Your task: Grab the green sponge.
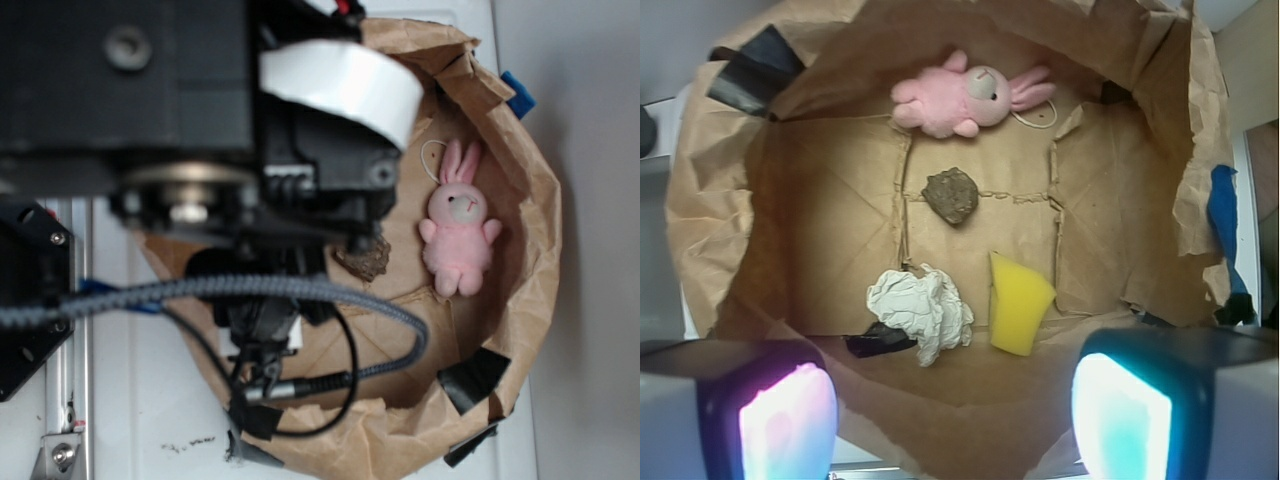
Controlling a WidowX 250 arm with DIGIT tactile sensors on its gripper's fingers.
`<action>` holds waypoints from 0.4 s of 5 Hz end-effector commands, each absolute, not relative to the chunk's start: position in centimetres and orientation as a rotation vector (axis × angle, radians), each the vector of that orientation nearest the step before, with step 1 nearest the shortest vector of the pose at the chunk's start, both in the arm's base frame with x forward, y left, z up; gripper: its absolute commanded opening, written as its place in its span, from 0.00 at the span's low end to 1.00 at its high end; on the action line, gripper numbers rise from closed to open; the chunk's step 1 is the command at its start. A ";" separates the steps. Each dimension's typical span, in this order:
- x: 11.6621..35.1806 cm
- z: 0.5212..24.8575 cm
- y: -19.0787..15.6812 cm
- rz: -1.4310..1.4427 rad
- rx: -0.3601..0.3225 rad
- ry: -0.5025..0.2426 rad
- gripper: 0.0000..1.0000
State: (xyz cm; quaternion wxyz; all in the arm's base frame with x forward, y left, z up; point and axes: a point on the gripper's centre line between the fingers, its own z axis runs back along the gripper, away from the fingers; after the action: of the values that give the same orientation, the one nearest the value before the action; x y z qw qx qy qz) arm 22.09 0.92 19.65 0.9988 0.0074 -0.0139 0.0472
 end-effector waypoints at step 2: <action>23.6 16.0 3.1 0.124 0.033 -0.035 1.00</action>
State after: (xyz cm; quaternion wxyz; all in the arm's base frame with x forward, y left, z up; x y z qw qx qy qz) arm 23.40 2.47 14.77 0.9986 0.0140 0.0073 0.0511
